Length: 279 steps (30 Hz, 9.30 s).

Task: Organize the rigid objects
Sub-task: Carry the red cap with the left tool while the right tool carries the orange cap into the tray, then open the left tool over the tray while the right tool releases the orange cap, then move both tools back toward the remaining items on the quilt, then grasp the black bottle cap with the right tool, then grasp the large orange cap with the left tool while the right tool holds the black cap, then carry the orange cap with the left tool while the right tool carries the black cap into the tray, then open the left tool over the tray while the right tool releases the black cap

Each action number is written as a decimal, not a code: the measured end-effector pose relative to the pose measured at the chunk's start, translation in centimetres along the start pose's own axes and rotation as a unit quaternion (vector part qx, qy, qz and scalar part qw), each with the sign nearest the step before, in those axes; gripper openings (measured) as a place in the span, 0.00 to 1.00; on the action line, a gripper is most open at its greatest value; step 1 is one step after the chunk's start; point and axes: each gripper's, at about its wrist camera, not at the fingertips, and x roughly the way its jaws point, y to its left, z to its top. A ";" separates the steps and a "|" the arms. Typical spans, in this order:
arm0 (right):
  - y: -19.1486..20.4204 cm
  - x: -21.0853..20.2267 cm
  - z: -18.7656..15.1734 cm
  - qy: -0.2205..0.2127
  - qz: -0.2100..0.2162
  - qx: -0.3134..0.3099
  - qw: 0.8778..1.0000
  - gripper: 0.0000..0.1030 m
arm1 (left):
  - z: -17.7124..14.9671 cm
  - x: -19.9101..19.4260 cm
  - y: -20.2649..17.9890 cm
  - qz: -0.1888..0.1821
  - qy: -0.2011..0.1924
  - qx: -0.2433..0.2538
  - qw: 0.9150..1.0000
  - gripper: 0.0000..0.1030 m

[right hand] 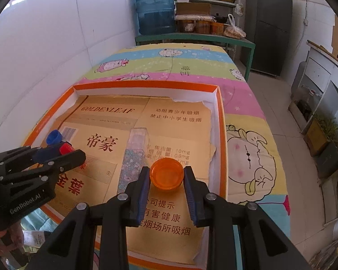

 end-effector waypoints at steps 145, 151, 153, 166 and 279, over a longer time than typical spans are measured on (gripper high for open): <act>6.0 -13.9 -18.1 -0.010 0.037 0.017 0.999 0.29 | -17.6 -15.1 -0.9 -0.086 -0.040 0.004 0.995 0.30; 6.3 -14.3 -17.2 -0.020 0.040 0.010 0.999 0.29 | -17.1 -16.2 -0.5 -0.074 -0.051 0.004 0.996 0.30; 6.5 -14.4 -16.9 -0.023 0.040 0.006 0.999 0.29 | -16.9 -16.5 -0.3 -0.071 -0.055 0.002 0.996 0.30; 8.3 -14.8 -13.7 -0.051 0.047 -0.031 0.997 0.29 | -15.1 -17.7 0.8 -0.046 -0.074 -0.011 0.996 0.30; 1.2 -5.8 -3.0 -0.019 -0.001 0.017 1.000 0.29 | -4.8 -8.3 2.8 0.004 -0.055 -0.025 0.998 0.44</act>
